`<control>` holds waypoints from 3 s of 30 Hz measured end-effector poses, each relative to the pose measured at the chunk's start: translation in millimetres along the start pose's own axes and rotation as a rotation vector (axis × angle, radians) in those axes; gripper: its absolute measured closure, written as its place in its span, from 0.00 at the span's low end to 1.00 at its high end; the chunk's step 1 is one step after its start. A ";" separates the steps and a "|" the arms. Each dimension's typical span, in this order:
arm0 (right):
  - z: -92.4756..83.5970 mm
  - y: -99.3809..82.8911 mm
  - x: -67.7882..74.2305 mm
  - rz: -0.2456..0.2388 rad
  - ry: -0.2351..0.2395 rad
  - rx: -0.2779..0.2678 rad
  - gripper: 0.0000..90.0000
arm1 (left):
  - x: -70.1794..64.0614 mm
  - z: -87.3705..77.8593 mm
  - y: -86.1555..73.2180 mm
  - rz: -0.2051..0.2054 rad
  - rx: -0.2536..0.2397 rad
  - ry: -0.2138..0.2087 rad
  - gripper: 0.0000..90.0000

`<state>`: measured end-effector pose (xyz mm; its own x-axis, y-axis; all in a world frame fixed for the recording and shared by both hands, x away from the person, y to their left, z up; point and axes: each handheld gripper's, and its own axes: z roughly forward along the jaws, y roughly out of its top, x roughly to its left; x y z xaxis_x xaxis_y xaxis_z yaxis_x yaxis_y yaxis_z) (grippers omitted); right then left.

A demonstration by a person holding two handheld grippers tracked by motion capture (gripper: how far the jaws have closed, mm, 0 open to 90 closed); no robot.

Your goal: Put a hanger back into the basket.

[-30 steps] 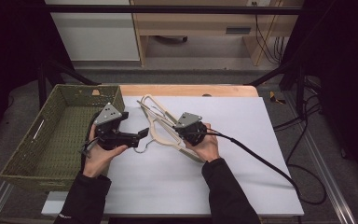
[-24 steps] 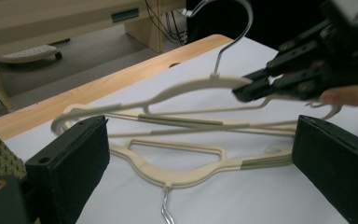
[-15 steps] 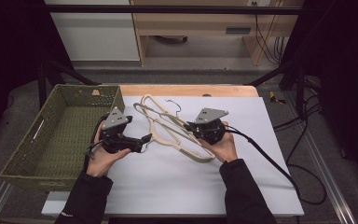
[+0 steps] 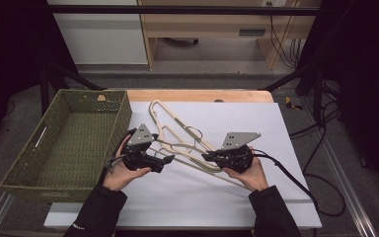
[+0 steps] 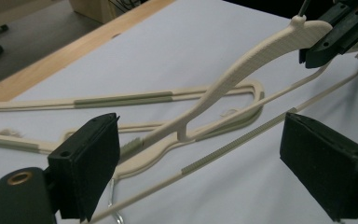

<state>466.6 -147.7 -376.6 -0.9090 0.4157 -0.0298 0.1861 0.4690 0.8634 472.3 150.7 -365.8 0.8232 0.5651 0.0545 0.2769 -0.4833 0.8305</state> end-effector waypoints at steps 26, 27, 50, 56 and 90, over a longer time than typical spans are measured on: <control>6.2 -9.6 13.0 0.002 0.120 0.018 0.96 | -15.2 22.9 -3.9 0.056 0.058 -0.136 0.70; 6.6 -9.8 13.1 0.002 0.122 0.022 0.97 | -15.3 23.0 -3.8 0.075 0.073 -0.134 0.70; 8.4 -12.9 11.7 -0.007 -0.085 0.043 0.66 | -39.4 23.8 4.7 0.077 0.164 -0.260 0.96; 1.5 -12.8 11.6 -0.001 -0.100 -0.013 0.47 | -43.2 18.7 7.0 0.056 0.143 -0.213 0.96; -67.9 -44.4 -18.1 0.287 -0.382 -0.214 0.10 | -4.5 -84.9 57.0 -0.038 -0.062 0.013 0.96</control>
<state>449.5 -228.9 -380.2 -0.6245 0.7773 0.0760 0.2908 0.1411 0.9463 442.3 177.3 -271.6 0.8059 0.5913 0.0294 0.2759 -0.4191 0.8650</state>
